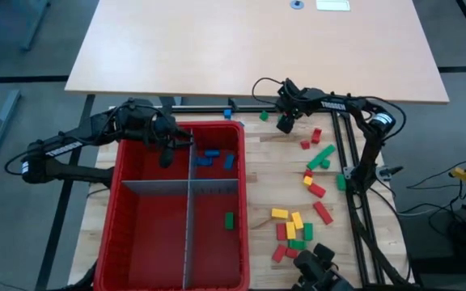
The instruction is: Sort blocks
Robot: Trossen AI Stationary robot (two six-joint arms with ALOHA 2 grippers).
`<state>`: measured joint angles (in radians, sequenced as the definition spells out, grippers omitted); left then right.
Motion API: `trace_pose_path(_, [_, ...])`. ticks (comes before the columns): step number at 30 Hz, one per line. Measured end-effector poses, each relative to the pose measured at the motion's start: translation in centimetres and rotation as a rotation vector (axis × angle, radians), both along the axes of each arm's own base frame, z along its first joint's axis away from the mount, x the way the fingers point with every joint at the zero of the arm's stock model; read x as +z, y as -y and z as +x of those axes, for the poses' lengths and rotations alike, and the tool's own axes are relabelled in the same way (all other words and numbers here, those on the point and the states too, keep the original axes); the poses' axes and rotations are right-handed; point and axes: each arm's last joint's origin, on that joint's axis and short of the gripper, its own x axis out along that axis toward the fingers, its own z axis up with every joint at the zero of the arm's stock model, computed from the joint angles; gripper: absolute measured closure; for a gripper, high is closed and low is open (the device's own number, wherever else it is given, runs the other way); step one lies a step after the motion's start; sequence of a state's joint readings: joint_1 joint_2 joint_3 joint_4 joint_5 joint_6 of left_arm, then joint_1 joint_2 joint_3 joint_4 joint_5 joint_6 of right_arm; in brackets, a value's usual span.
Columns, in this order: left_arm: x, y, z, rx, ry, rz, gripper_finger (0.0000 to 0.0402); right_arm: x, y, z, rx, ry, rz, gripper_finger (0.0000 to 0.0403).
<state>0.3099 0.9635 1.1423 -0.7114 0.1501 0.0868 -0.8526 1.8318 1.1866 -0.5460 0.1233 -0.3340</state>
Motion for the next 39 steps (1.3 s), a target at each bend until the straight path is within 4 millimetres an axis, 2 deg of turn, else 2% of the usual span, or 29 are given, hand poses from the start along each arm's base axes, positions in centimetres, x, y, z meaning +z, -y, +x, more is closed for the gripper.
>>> trace_pose_path(13, [0.0, 0.0, 0.0, 0.0, 0.001, 0.0, 0.0299, -2.1, -0.1, 0.4, 0.014, 0.009, 0.111, 0.0218])
trace_pose_path(19, [0.0, 0.0, 0.0, 0.0, 0.003, 0.002, 0.0299, -2.3, -1.4, 1.0, 0.034, -0.033, 0.16, 0.0295])
trace_pose_path(29, [0.1, 0.0, 0.0, -0.002, 0.006, 0.007, 0.0299, -2.3, -4.2, 2.8, 0.055, -0.063, 0.203, 0.0294])
trace_pose_path(34, [0.1, 0.0, 0.0, -0.002, 0.007, 0.007, 0.0299, -1.3, -6.3, 3.3, 0.065, -0.081, 0.246, 0.0294])
trace_pose_path(39, [0.1, 0.0, 0.0, -0.002, 0.007, 0.007, 0.0299, 1.9, -8.6, 2.9, 0.055, -0.069, 0.236, 0.0294])
